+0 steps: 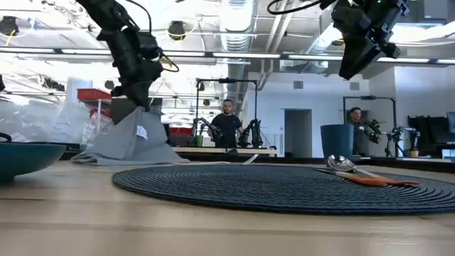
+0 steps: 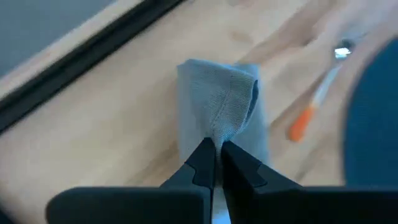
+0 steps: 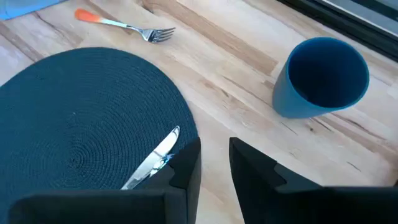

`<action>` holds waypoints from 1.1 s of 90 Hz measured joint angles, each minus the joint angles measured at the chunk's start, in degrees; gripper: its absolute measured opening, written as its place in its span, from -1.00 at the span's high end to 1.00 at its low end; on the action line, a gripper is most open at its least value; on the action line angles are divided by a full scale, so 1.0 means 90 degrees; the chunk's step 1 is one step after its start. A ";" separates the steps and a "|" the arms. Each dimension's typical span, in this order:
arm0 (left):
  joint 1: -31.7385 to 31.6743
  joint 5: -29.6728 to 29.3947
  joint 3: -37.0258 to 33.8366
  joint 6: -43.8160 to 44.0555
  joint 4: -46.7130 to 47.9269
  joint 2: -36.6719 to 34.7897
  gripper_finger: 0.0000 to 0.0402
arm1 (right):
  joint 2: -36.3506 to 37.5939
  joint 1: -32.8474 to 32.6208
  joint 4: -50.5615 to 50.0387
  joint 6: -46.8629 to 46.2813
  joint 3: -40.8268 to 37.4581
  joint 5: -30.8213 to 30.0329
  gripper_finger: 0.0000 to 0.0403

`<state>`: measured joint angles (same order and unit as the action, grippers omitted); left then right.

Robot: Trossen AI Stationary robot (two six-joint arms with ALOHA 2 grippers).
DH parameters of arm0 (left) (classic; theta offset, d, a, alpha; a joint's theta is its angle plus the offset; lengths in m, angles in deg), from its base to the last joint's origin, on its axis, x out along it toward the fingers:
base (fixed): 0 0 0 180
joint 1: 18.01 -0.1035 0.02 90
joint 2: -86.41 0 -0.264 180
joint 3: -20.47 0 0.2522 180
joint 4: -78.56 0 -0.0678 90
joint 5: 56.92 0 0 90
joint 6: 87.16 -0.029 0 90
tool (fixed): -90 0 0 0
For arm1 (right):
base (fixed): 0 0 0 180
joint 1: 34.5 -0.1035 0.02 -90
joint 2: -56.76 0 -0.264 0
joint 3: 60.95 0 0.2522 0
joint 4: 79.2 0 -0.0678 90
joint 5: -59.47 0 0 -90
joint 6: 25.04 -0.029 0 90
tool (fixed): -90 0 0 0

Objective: Set table place
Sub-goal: Fold the gray table napkin

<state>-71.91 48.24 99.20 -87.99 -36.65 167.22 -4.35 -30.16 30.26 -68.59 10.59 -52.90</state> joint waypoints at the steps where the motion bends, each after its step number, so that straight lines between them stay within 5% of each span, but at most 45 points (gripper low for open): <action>1: 0.0013 0.0057 0.0000 -0.0002 0.0004 0.0000 1.00 | -0.0001 0.0000 0.0001 0.0000 0.0000 0.0000 0.64; 64: 0.1059 0.1329 -0.0002 0.0080 -0.0288 0.2551 0.98 | -0.0001 0.0163 0.0040 -0.0010 0.0000 0.0005 0.64; 85: 0.1164 0.2122 0.0338 0.0304 -0.0435 0.2617 0.61 | 0.0001 0.0160 0.0030 -0.0097 0.0000 0.0007 0.64; 99: 0.1121 0.2046 0.0808 0.0394 -0.0466 0.2452 0.33 | -0.0001 0.0160 0.0033 -0.0112 0.0000 0.0005 0.64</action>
<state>-61.82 66.65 106.47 -84.44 -40.85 189.29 -4.36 -28.72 30.55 -69.60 10.59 -52.86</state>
